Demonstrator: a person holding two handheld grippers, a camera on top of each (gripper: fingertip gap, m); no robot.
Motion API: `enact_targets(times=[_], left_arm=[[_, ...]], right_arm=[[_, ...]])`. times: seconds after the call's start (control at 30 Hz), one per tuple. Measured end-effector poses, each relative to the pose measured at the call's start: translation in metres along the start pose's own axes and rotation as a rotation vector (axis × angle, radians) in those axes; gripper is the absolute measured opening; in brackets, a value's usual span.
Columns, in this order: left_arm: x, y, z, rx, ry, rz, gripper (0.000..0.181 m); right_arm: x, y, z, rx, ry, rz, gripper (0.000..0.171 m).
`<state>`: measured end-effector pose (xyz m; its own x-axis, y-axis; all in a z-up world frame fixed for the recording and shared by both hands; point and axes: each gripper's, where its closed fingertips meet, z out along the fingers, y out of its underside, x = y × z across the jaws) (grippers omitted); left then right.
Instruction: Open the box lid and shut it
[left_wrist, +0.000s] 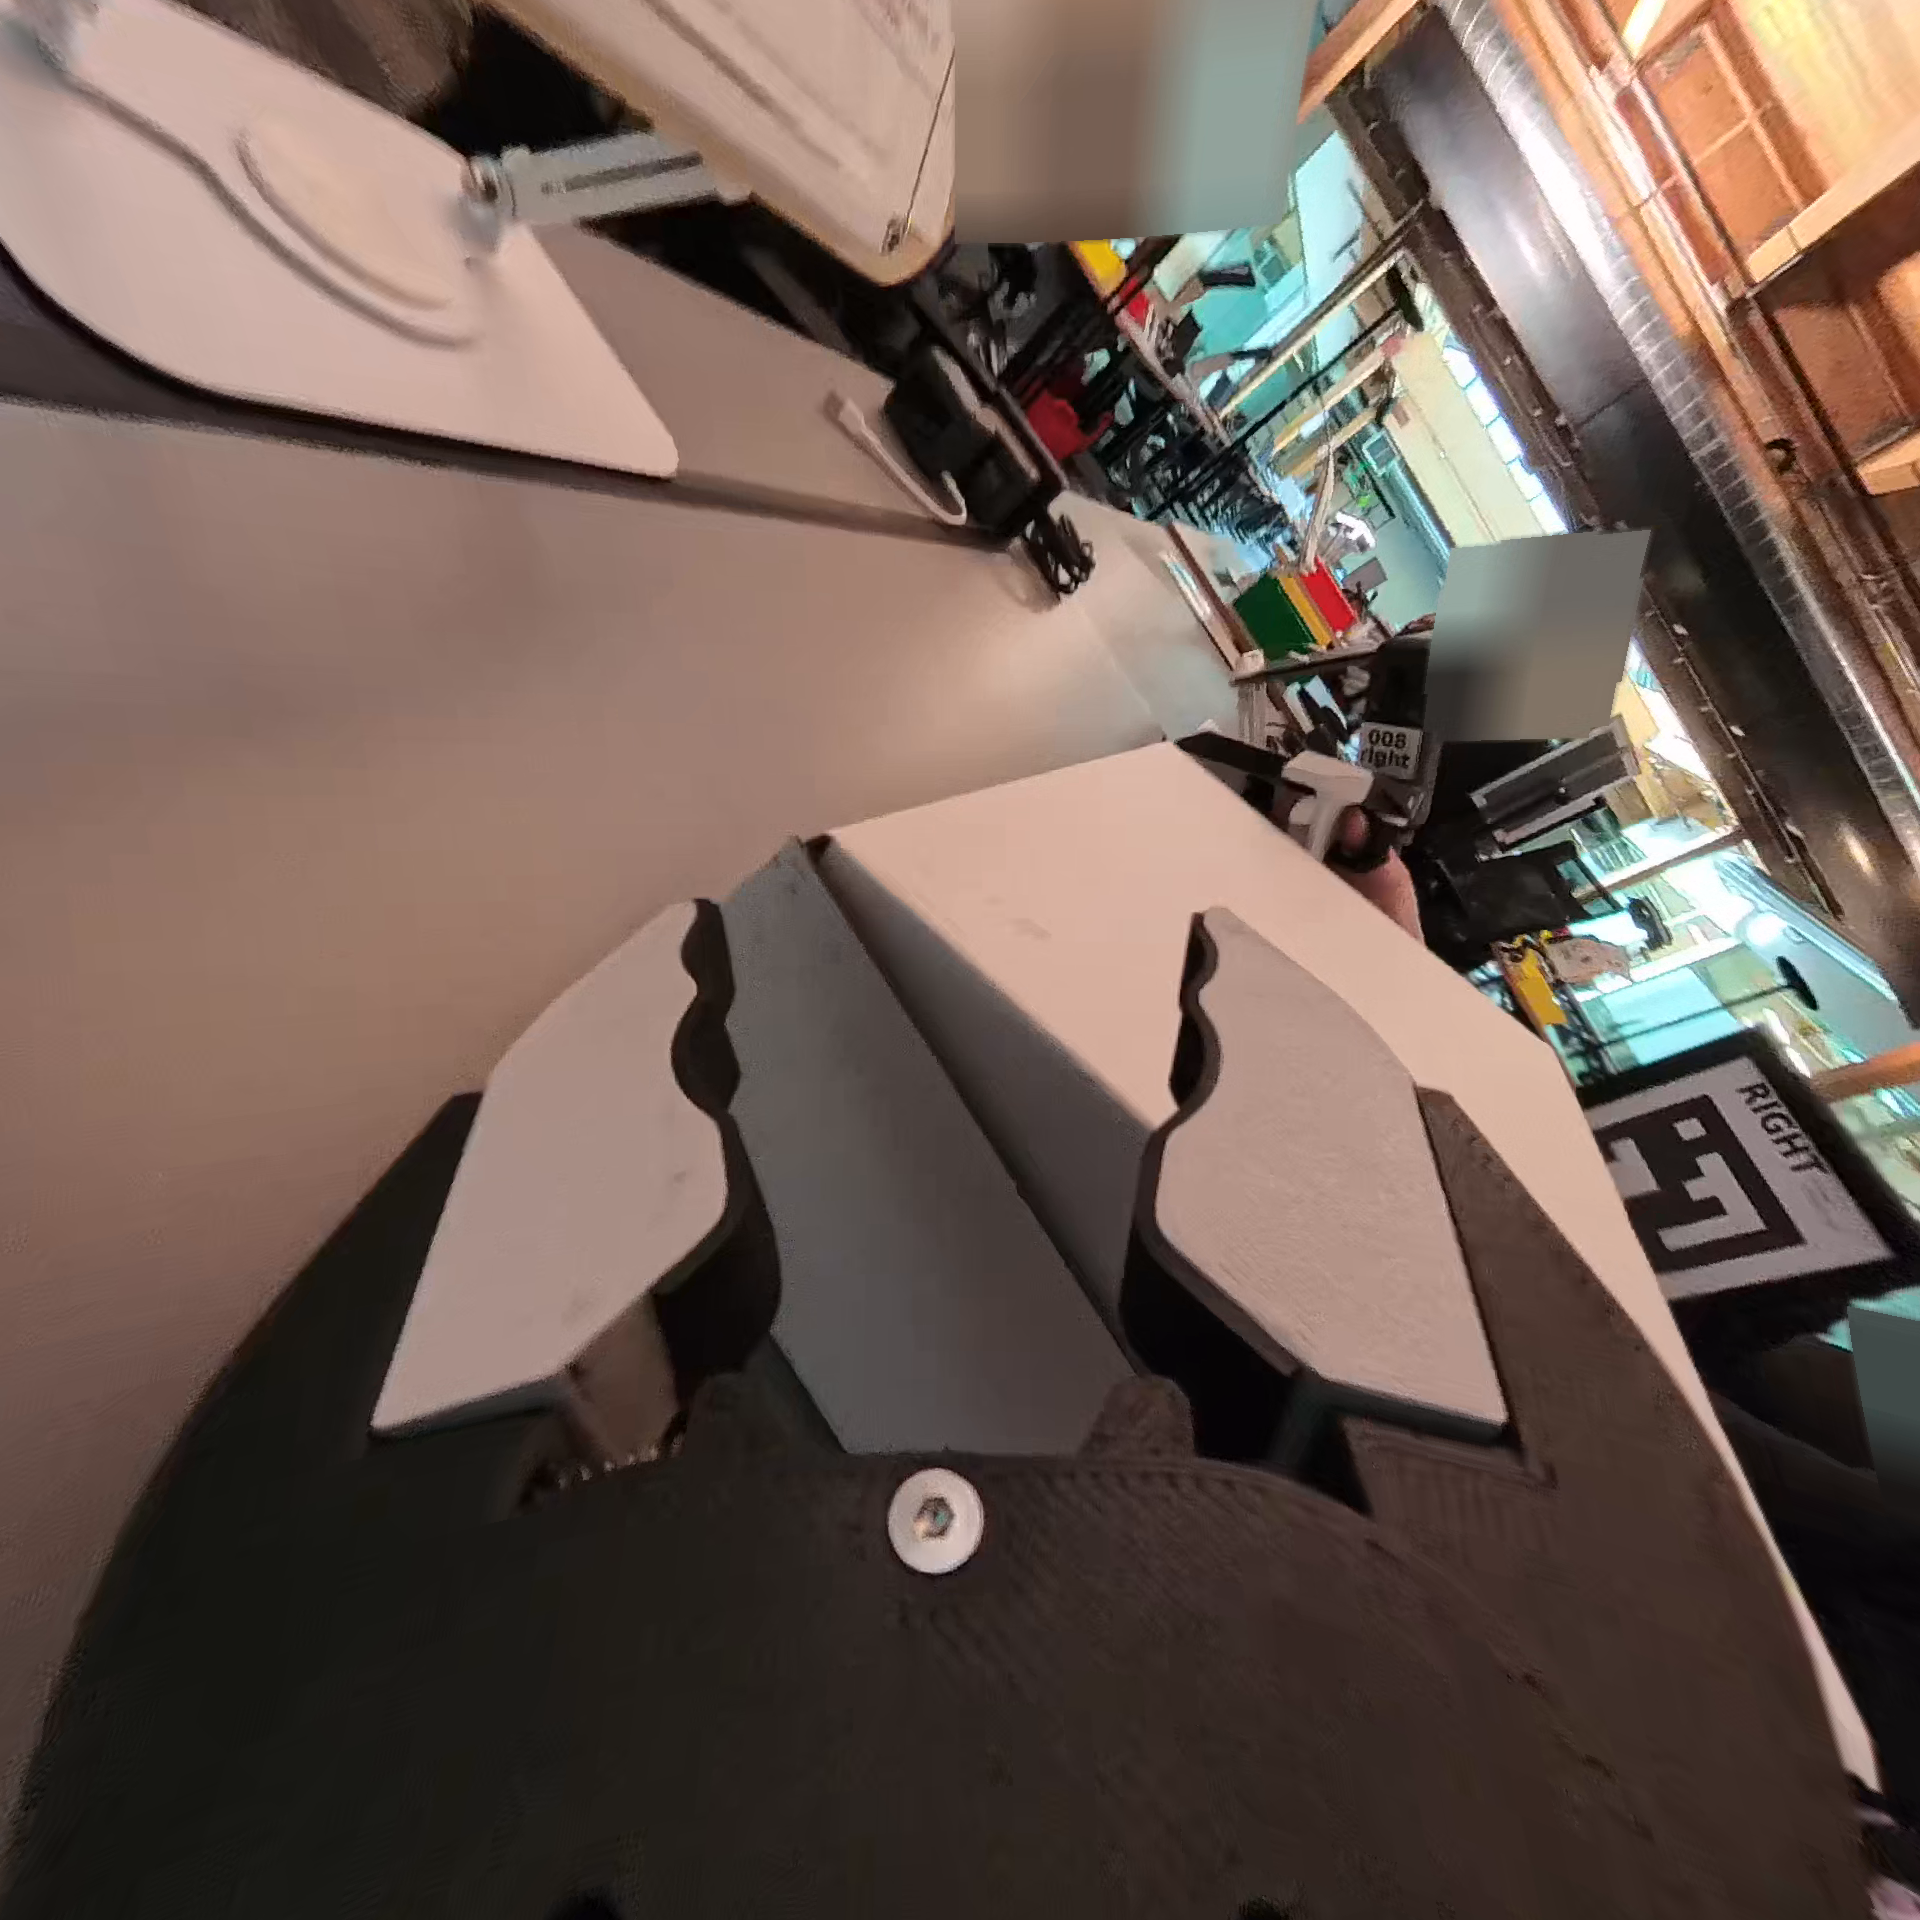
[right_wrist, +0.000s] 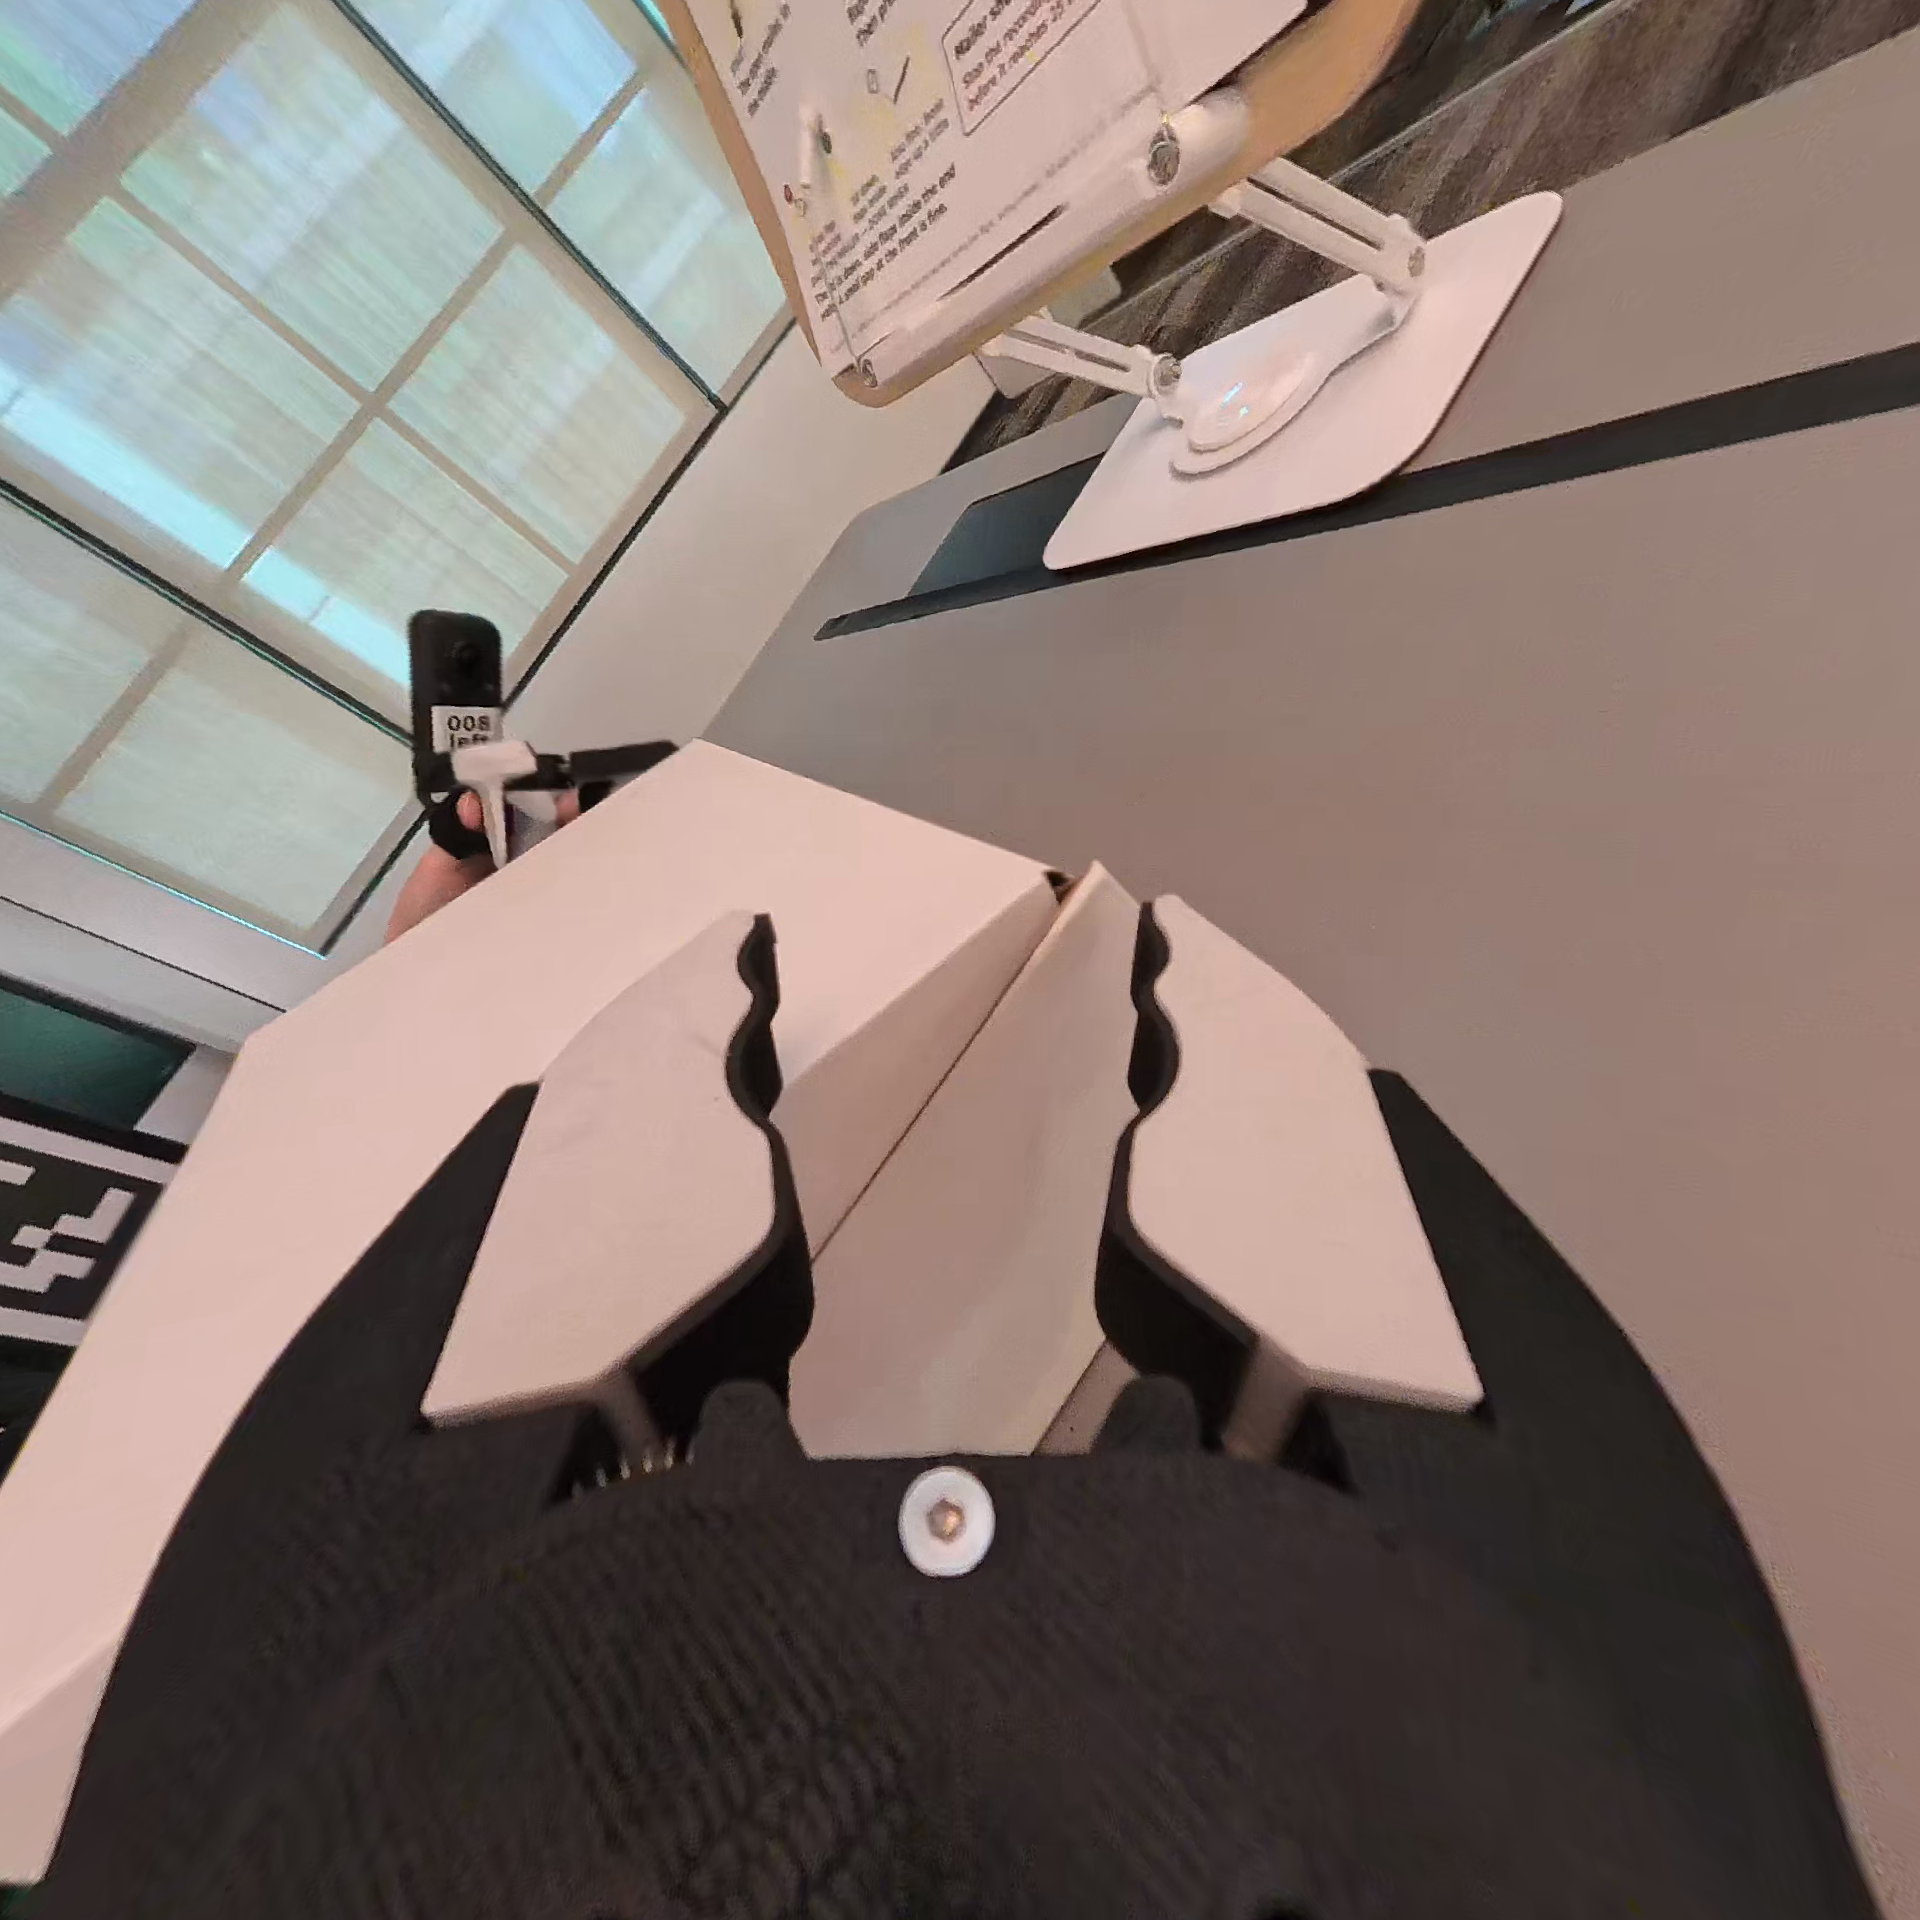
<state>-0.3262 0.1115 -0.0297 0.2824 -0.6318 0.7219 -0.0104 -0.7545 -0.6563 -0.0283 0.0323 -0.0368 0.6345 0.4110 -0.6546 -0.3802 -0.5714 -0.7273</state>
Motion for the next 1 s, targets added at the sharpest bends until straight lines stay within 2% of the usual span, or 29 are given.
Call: enact_targets(times=[0.13, 0.43, 0.53, 0.67, 0.83, 1.0], left_arm=[[0.003, 0.017, 0.023, -0.097, 0.064, -0.045, 0.086], [-0.020, -0.008, 0.027, -0.105, 0.032, -0.077, 0.081], [-0.029, -0.010, 0.024, -0.120, 0.014, -0.046, 0.072], [-0.028, -0.006, 0.019, -0.152, 0.041, -0.052, 0.072], [-0.021, 0.012, 0.007, -0.266, 0.031, -0.029, 0.075], [0.004, 0.032, -0.007, -0.353, 0.160, -0.071, 0.083]], right_arm=[[-0.007, 0.011, 0.015, -0.091, -0.040, 0.044, 0.067], [0.008, -0.011, 0.045, -0.184, -0.036, 0.034, 0.065], [0.010, -0.012, 0.051, -0.223, -0.057, -0.011, 0.064], [0.009, -0.009, 0.049, -0.222, -0.086, -0.053, 0.064], [0.002, 0.003, 0.036, -0.250, -0.102, -0.101, 0.065], [-0.017, 0.012, 0.021, -0.293, -0.186, -0.042, 0.074]])
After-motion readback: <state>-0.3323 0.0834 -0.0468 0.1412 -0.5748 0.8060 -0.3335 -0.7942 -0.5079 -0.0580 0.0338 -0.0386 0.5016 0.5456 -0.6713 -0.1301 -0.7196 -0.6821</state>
